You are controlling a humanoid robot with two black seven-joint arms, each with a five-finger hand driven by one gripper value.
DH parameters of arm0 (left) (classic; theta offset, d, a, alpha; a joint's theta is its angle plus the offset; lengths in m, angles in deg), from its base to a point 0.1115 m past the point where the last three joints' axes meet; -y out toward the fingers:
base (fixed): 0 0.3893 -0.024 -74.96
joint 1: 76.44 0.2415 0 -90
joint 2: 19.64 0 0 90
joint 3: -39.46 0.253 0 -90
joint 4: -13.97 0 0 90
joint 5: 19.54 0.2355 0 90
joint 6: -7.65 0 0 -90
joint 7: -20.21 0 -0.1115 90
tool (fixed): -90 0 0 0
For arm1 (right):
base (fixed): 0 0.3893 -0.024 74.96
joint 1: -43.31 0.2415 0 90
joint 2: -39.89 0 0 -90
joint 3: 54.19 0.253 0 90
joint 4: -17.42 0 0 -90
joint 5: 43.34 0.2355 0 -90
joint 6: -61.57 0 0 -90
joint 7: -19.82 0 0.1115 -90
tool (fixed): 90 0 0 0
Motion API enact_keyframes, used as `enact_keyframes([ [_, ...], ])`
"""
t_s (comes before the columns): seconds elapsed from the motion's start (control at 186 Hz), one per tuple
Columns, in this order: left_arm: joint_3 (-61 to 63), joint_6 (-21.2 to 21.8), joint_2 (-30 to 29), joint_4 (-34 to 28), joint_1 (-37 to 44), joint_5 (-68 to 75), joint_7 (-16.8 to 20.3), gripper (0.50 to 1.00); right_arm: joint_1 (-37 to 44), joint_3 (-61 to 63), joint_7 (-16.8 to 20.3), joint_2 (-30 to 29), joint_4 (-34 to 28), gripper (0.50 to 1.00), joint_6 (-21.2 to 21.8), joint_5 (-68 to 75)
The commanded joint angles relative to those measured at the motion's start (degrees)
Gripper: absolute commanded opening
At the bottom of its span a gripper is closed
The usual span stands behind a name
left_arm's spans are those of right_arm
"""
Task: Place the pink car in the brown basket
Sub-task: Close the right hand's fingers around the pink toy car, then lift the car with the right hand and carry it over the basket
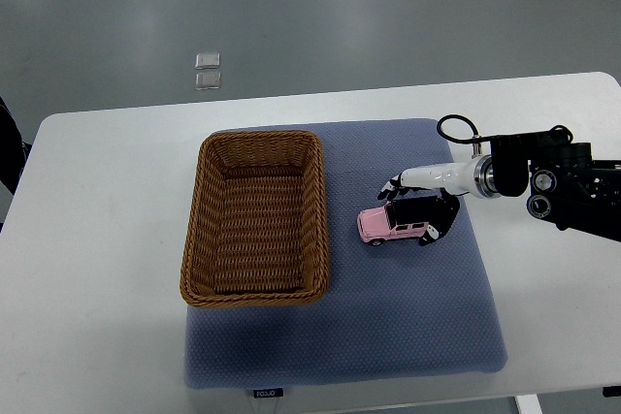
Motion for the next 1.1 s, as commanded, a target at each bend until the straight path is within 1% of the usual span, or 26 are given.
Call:
enact_keyframes([
  [0.0,0.0,0.0,0.0,0.1,0.0,0.0,0.0,1.0,0.0,-0.1,-0.1,-0.6,0.0,0.834,0.0,-0.6],
  [0.107,0.0,0.0,0.0,0.0,0.0,0.0,0.0,1.0,0.1,-0.1,-0.1,-0.7,0.0,0.829,0.0,-0.8],
  [0.139,0.0,0.0,0.0,0.0,0.0,0.0,0.0,1.0,0.1,-0.1,-0.1,-0.8,0.0,0.821,0.0,-1.2],
  [0.188,0.0,0.0,0.0,0.1,0.0,0.0,0.0,1.0,0.1,-0.5,-0.1,-0.8,0.0,0.791,0.1,-2.4],
  [0.209,0.0,0.0,0.0,0.1,0.0,0.0,0.0,1.0,0.2,-0.5,-0.1,-1.0,0.0,0.785,0.0,-2.9],
  [0.391,0.0,0.0,0.0,0.0,0.0,0.0,0.0,1.0,0.5,-0.8,-0.1,-1.3,0.1,0.778,0.1,-5.0],
  [0.477,0.0,0.0,0.0,0.0,0.0,0.0,0.0,1.0,0.7,-0.8,-0.1,-1.3,0.1,0.752,0.3,-5.5],
  [0.499,0.0,0.0,0.0,0.0,0.0,0.1,0.0,1.0,0.7,-0.8,-0.1,-1.3,0.1,0.735,0.5,-5.6],
  [0.504,0.0,0.0,0.0,0.0,0.0,0.0,0.0,1.0,0.7,-0.8,-0.1,-1.3,0.1,0.721,0.6,-5.7],
  [0.531,0.0,0.0,0.0,0.0,0.0,0.0,0.0,1.0,0.7,-0.8,-0.1,-1.3,0.1,0.697,0.6,-5.8],
  [0.536,0.0,0.0,0.0,0.0,0.0,0.0,0.0,1.0,0.7,-0.8,-0.1,-1.3,0.1,0.682,0.7,-5.9],
  [0.542,0.0,0.0,0.0,0.0,0.0,0.0,0.0,1.0,0.7,-0.8,-0.1,-1.3,0.1,0.682,0.7,-5.9],
  [0.547,0.0,0.0,0.0,0.0,0.0,0.1,0.0,1.0,0.7,-0.8,0.0,-1.3,0.1,0.668,0.8,-5.9],
  [0.552,0.0,0.0,0.0,0.0,0.0,0.1,0.0,1.0,0.7,-0.8,0.0,-1.3,0.1,0.668,0.8,-5.9],
  [0.558,0.0,0.0,0.0,0.0,0.0,0.0,0.0,1.0,0.7,-0.8,-0.1,-1.3,0.1,0.656,0.9,-6.0],
  [0.595,0.0,0.0,0.0,0.1,0.0,0.0,0.0,1.0,0.7,-0.8,-0.1,-1.3,0.1,0.631,1.0,-6.0],
  [0.606,0.0,0.0,0.0,0.0,0.0,0.0,0.0,1.0,0.7,-0.8,-0.1,-1.4,0.1,0.611,1.1,-6.1],
  [0.665,0.0,0.0,0.0,0.0,0.0,0.0,0.0,1.0,0.7,-0.9,-0.1,-1.4,0.1,0.556,1.2,-6.2],
  [0.681,0.0,0.0,0.0,0.0,0.0,0.0,0.0,1.0,0.7,-1.0,-0.1,-1.4,0.1,0.527,1.2,-6.2],
  [0.692,0.0,0.0,0.0,0.0,0.0,0.0,0.0,1.0,0.7,-1.0,-0.1,-1.4,0.1,0.527,1.2,-6.2],
  [0.697,0.0,0.0,0.0,0.0,0.0,0.0,0.0,1.0,0.7,-1.1,-0.1,-1.4,0.1,0.515,1.3,-6.2],
  [0.702,0.0,0.0,0.0,0.0,0.0,0.0,0.0,1.0,0.7,-1.1,-0.1,-1.4,0.1,0.515,1.3,-6.2],
  [0.708,0.0,0.0,0.0,0.1,0.0,0.0,0.0,1.0,0.7,-1.2,-0.1,-1.3,0.1,0.501,1.3,-6.2],
  [0.928,0.0,0.0,0.0,0.0,0.0,0.0,0.0,1.0,1.0,-1.3,-0.1,-1.1,0.1,0.5,1.8,-5.8],
  [1.094,0.0,0.0,0.0,0.0,0.0,0.1,0.0,1.0,3.5,-0.7,-0.1,-0.1,0.3,0.5,1.8,-5.3],
])
